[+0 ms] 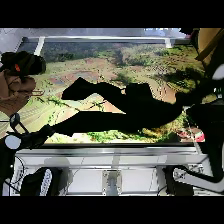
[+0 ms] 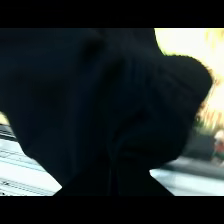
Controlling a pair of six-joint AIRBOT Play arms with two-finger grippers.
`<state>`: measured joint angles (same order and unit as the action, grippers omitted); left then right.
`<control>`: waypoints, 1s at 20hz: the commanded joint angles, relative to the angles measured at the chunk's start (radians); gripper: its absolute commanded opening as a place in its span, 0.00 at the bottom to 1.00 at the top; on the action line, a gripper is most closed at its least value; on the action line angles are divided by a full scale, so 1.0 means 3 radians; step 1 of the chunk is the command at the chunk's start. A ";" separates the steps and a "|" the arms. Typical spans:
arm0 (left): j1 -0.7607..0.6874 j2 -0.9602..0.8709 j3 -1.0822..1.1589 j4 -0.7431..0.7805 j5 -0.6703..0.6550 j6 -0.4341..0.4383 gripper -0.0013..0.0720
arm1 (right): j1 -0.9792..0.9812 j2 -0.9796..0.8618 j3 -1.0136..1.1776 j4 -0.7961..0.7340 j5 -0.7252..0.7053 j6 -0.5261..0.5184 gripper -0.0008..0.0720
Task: Fold the clothes and pants, and hang the long-sleeved shirts on hangers.
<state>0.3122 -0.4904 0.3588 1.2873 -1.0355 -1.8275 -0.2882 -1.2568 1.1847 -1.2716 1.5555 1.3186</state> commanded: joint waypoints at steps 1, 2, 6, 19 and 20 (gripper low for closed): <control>0.0000 -0.0004 -0.0022 -0.0057 0.0151 -0.0033 0.75 | -0.0244 0.0502 -0.1088 -0.0093 -0.0514 0.0032 0.04; 0.0000 -0.0017 -0.0022 -0.0057 0.0203 -0.0033 0.75 | -0.0296 0.0585 -0.1213 -0.0128 -0.0562 0.0037 0.04; 0.0000 -0.0306 -0.0020 -0.0058 0.0404 -0.0099 0.75 | -0.0501 0.0786 -0.1240 -0.0197 -0.0696 0.0092 0.05; -0.0003 -0.1328 -0.0011 -0.0605 0.1157 0.0010 0.28 | -0.0516 0.1372 -0.0141 -0.0203 -0.0584 0.0050 0.30; -0.0003 -0.1292 0.0008 -0.0604 0.1157 0.0046 0.04 | -0.0516 0.1372 -0.0045 -0.0203 -0.0563 0.0050 0.30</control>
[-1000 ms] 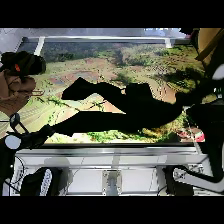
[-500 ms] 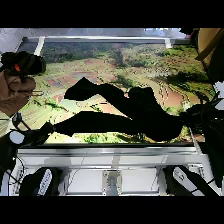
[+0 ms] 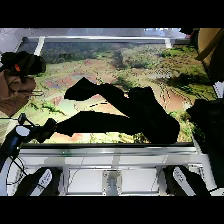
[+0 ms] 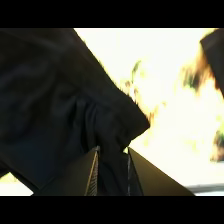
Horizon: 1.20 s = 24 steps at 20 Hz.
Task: Fold the clothes and pants, and hang the long-sleeved shirts on hangers.
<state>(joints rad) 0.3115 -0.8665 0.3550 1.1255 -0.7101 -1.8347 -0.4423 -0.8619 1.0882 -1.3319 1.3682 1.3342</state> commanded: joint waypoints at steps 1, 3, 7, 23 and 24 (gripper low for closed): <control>0.0000 0.0009 0.0053 -0.0064 0.0071 0.0196 0.03 | -0.0003 0.0056 0.0342 -0.0003 0.0064 -0.0003 0.30; 0.0003 0.0140 0.0165 -0.0046 0.0072 0.0374 0.03 | -0.0003 0.0052 0.0354 -0.0028 0.0055 -0.0023 0.30; 0.0004 0.0408 0.0467 0.0299 0.0046 0.0383 0.03 | -0.0003 -0.0178 -0.0014 -0.0039 -0.0038 -0.0067 0.43; 0.0178 0.0495 0.1020 0.0964 -0.0273 0.0381 0.03 | -0.0518 -0.1162 -0.0974 0.0505 -0.0469 -0.0226 0.76; 0.0188 0.0495 0.1020 0.0963 -0.0286 0.0381 0.03 | -0.0650 -0.1035 -0.1123 0.0529 -0.0498 -0.0239 0.76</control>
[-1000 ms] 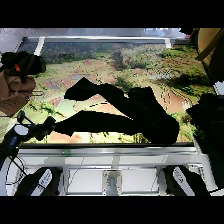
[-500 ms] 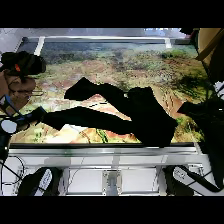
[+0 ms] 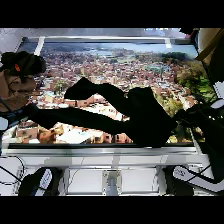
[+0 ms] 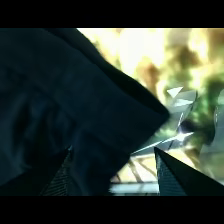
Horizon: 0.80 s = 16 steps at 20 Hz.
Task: Fold the clothes and pants, and hang the long-sleeved shirts on hangers.
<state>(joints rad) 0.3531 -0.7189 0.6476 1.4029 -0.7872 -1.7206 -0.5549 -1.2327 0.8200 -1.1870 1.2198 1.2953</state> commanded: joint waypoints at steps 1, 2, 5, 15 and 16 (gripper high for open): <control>0.0050 0.0003 0.0045 0.0039 -0.0034 0.0001 0.03 | -0.0384 0.0322 -0.0418 0.0141 -0.0076 -0.0151 0.76; 0.0048 0.0003 0.0045 0.0039 -0.0034 0.0001 0.03 | -0.0458 0.0408 -0.0598 0.0320 -0.0155 -0.0281 0.76; 0.0048 0.0003 0.0045 0.0038 -0.0034 0.0001 0.03 | -0.0481 0.0416 -0.1001 0.0994 -0.0493 -0.0575 0.76; 0.0050 0.0003 0.0048 0.0080 -0.0033 0.0003 0.03 | -0.0094 0.0168 -0.1062 0.1598 -0.1072 -0.0755 0.09; 0.0050 0.0003 0.0084 0.0219 -0.0037 0.0003 0.03 | -0.0094 0.0196 -0.1007 0.1785 -0.1054 -0.0866 0.05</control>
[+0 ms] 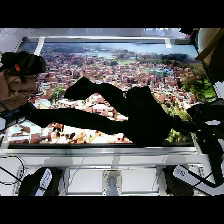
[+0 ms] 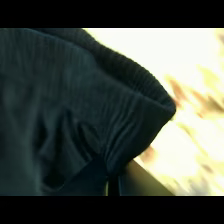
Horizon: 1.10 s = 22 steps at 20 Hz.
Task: Fold the clothes and pants, and hang the long-sleeved shirts on hangers.
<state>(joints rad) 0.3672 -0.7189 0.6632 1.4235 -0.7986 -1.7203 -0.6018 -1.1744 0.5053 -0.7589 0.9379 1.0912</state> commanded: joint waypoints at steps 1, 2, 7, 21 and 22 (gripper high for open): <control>0.0003 0.0000 0.0121 0.0369 -0.0056 0.0001 0.03 | 0.0061 0.0053 0.0150 0.0498 -0.0060 -0.0249 0.04; 0.0003 -0.0004 0.0295 0.0684 -0.0201 0.0001 0.03 | 0.0061 0.0123 0.0296 0.0534 0.0018 -0.0253 0.04; 0.0100 -0.0014 0.1439 0.1954 -0.0730 0.0122 0.03 | 0.0052 0.0671 0.1202 0.0365 0.0448 -0.0211 0.04; 0.0134 -0.0037 -0.0375 0.2031 -0.0421 -0.0127 0.03 | 0.0052 0.1090 -0.0562 -0.0952 0.0374 0.0266 0.04; 0.0134 -0.0037 -0.0383 0.2031 -0.0364 -0.0127 0.03 | 0.0052 0.1090 -0.0525 -0.0955 0.0365 0.0267 0.04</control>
<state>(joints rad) 0.4068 -0.7296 0.6388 2.0060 -0.9657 -1.7535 -0.5873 -0.8497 0.4000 -1.0309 1.0740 1.1645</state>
